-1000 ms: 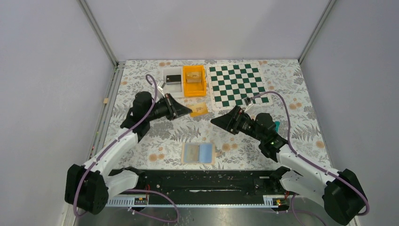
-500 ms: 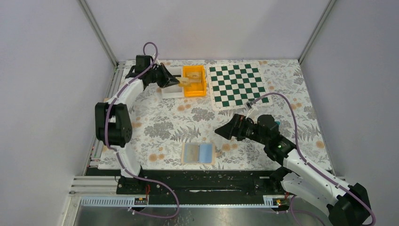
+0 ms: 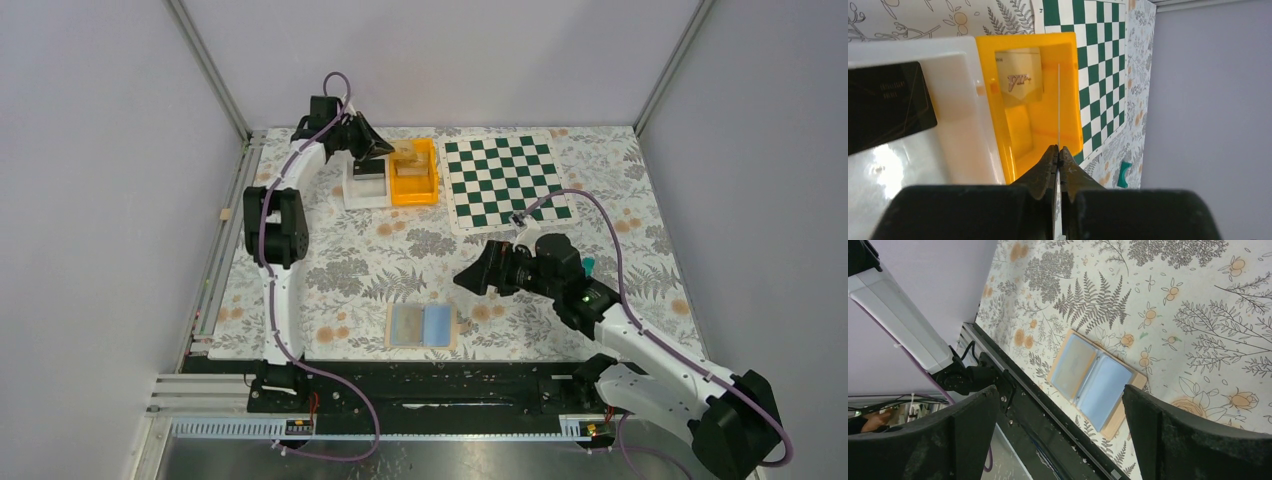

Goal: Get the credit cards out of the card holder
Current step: Place the credit card in the storage box.

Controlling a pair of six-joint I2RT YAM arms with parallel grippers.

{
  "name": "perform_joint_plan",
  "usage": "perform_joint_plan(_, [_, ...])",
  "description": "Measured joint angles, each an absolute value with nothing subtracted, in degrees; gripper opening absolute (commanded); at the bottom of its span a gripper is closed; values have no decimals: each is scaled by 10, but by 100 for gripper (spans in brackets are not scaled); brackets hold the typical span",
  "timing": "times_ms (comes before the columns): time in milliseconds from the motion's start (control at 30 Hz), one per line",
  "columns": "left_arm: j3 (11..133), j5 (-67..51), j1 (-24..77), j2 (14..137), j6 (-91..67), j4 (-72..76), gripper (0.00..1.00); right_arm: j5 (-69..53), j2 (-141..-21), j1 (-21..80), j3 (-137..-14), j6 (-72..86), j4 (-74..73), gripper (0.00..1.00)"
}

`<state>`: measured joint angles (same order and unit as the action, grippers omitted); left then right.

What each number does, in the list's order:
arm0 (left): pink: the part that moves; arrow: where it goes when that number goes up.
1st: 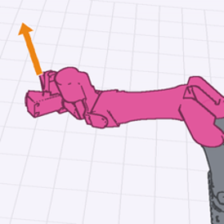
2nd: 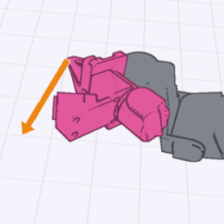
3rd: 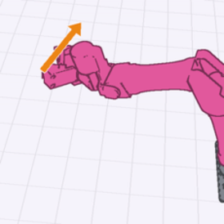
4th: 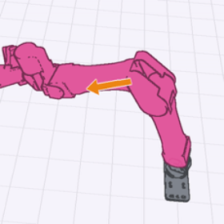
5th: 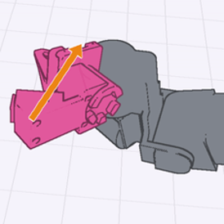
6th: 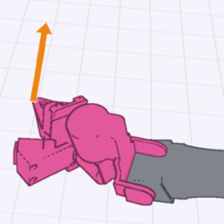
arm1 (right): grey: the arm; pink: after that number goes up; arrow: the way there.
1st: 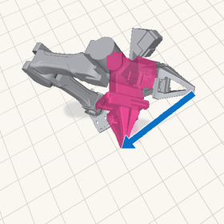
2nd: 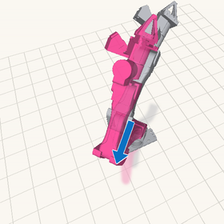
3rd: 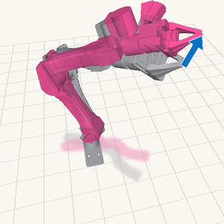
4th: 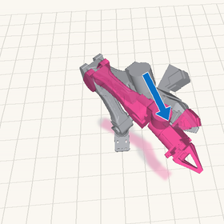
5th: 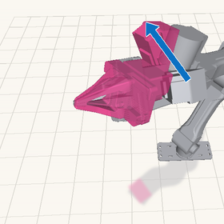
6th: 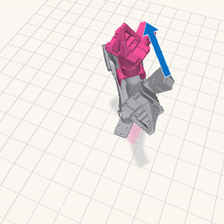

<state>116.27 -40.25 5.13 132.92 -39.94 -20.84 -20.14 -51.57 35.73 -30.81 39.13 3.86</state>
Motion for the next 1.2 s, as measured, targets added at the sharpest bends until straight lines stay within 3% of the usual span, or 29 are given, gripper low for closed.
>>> perform_joint_plan(533, [1223,-429,61,1433,-449,-150,0,-199,-573,357,-329,378,32,100])
perform_joint_plan(700, [1225,-423,69,1435,-454,-129,13,-192,-575,357,-330,378,33,99])
perform_joint_plan(1200, [1225,-411,70,1435,-470,-101,38,-186,-586,357,-339,378,34,99])
